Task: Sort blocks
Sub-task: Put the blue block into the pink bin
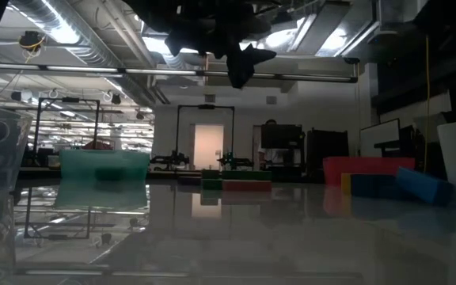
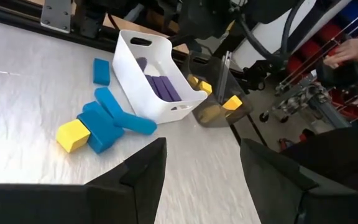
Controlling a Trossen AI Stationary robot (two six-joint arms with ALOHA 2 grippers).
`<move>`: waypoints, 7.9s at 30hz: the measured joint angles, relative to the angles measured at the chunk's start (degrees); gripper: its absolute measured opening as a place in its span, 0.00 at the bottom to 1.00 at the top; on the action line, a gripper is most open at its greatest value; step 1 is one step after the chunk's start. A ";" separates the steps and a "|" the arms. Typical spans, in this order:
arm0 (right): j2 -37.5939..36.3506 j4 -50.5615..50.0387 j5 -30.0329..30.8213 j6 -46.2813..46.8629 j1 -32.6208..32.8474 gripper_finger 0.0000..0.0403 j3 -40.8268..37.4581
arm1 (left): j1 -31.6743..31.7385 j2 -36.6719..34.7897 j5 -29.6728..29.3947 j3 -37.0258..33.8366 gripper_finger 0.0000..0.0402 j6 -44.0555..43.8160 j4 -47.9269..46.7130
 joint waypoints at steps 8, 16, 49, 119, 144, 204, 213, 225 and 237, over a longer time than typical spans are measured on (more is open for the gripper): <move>0.00 1.15 -3.83 2.69 -6.40 0.36 0.04 | 0.01 0.00 0.00 -0.02 0.48 -0.16 -0.04; 0.00 16.74 -3.78 2.67 -15.32 0.34 0.04 | 0.01 0.00 0.00 -0.02 0.48 -0.17 0.03; 16.65 22.92 4.25 26.67 -20.60 0.34 -0.67 | 0.01 0.09 -0.04 -0.09 0.48 5.79 -4.22; 16.68 39.23 0.24 31.57 -20.54 0.19 -12.87 | -0.02 0.00 -0.07 -0.07 0.48 6.88 -5.11; 16.67 39.23 -4.64 33.52 -20.43 0.44 -12.81 | -0.02 0.00 -0.10 -0.07 0.48 9.88 -5.15; 17.83 56.89 -0.78 14.48 -18.70 0.51 -6.80 | 2.63 0.00 1.36 0.07 0.48 9.42 -12.78; 22.61 58.75 -1.69 9.86 -18.62 0.60 -6.69 | 2.65 0.04 1.09 -0.02 0.48 10.13 -13.67; 24.46 61.26 6.93 6.91 -14.07 0.59 -6.64 | 2.63 0.07 1.45 -0.02 0.48 10.24 -13.65; 27.02 59.94 9.85 6.43 -14.10 0.57 -6.45 | 2.63 0.07 1.55 -0.02 0.48 10.44 -13.75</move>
